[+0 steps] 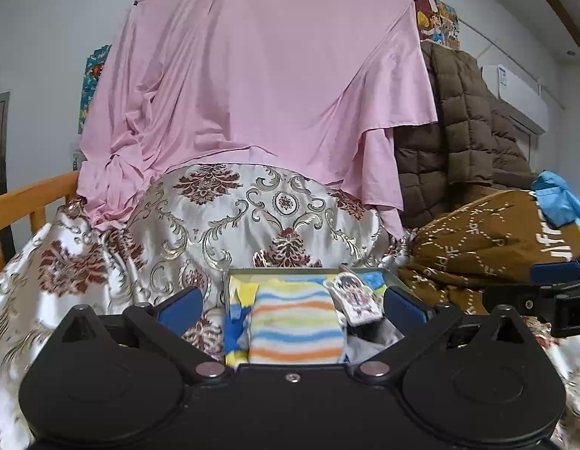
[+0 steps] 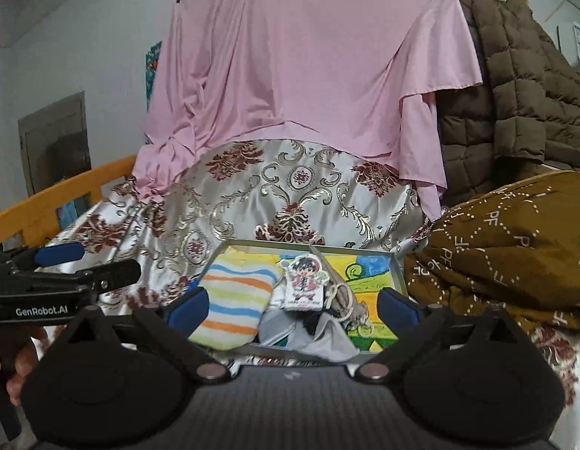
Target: Organize soft objects
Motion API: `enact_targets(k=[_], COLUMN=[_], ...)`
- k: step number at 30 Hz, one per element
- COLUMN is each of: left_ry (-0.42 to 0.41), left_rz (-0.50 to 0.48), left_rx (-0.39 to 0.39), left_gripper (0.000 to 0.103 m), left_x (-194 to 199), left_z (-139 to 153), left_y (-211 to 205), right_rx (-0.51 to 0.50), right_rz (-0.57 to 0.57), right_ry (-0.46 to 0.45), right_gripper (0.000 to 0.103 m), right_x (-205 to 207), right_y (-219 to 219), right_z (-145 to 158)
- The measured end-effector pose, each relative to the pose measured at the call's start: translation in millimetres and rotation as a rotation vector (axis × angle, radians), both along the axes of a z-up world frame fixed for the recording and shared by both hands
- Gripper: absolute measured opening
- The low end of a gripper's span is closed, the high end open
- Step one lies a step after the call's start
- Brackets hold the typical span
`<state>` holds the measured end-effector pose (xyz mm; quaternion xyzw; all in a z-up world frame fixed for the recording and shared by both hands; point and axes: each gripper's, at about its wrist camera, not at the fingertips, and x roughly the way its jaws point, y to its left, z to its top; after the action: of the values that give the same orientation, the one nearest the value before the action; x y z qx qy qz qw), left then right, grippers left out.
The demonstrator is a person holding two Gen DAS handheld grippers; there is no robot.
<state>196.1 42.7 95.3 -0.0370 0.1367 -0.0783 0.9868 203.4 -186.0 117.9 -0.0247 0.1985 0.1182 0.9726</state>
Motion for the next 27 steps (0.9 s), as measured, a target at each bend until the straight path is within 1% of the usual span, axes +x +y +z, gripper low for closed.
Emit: enact_targets(k=[2, 6, 11, 15, 19, 27], left_ry=[0.008, 0.033, 0.028, 0.053, 0.073, 0.087], left_rz=[0.004, 0.008, 0.019, 0.029, 0.023, 0.034], left_rx=[-0.009, -0.016, 0.011, 0.013, 0.021, 0.046], left_gripper=[0.102, 0.102, 0.102, 0.102, 0.102, 0.102], left_x=[-18.0, -47.8, -83.3, -103.7, -121.7, -149.8], left_z=[-1.3, -2.3, -7.6, -15.9, -24.0, -43.7], left_y=[1.7, 2.6, -0.4, -4.4, -8.6, -13.5], right_rx=[0.006, 0.015, 0.039, 0.070, 0.109, 0.162], right_rz=[0.002, -0.002, -0.020, -0.048, -0.091, -0.179], right_ry=[-0.009, -0.028, -0.039, -0.046, -0.034, 0.035], right_gripper=[0.103, 0.103, 0.103, 0.103, 0.103, 0.103], right_x=[-18.6, -57.5, -90.8, -113.7, -132.2, -160.9], right_y=[0.6, -0.3, -3.2, -8.3, -16.6, -32.1], right_z=[-1.3, -7.1, -13.1, -18.9, -30.5, -63.5])
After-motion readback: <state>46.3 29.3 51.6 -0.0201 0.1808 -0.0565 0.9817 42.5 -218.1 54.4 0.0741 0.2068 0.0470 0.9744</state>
